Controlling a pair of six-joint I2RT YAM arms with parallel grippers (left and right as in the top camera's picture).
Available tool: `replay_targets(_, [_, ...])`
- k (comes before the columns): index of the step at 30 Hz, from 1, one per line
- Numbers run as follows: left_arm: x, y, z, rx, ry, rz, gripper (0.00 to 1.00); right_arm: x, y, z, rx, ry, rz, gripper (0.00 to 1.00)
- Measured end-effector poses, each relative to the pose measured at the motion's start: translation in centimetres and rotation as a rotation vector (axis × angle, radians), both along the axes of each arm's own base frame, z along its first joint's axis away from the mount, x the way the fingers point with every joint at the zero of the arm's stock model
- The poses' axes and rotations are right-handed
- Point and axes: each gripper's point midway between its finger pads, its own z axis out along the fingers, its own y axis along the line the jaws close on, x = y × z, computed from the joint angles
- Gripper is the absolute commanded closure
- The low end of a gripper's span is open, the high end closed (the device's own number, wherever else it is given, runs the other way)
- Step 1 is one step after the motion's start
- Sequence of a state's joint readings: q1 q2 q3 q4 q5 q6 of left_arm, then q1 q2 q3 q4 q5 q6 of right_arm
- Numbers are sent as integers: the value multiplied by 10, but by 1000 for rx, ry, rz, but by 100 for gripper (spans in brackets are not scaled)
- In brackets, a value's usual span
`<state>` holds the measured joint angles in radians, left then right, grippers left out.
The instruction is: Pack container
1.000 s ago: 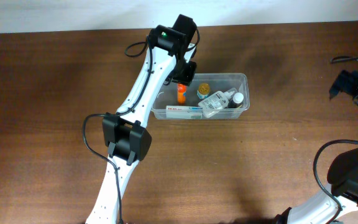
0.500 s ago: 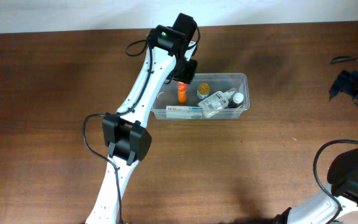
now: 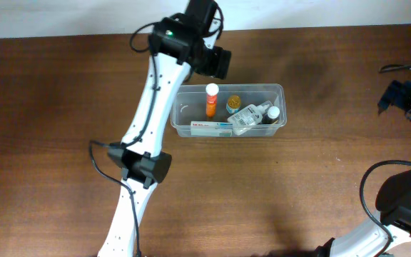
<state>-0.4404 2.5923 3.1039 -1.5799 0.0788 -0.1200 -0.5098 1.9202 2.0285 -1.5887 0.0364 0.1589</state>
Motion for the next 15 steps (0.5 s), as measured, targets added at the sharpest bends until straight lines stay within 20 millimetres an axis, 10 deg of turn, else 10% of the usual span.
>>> replay_targets(6, [-15, 40, 36, 1, 2, 57, 1, 0, 0, 0, 0, 0, 0, 2])
replay_targets(15, [-49, 89, 149, -101, -197, 116, 1, 0, 0, 0, 0, 1, 0, 2])
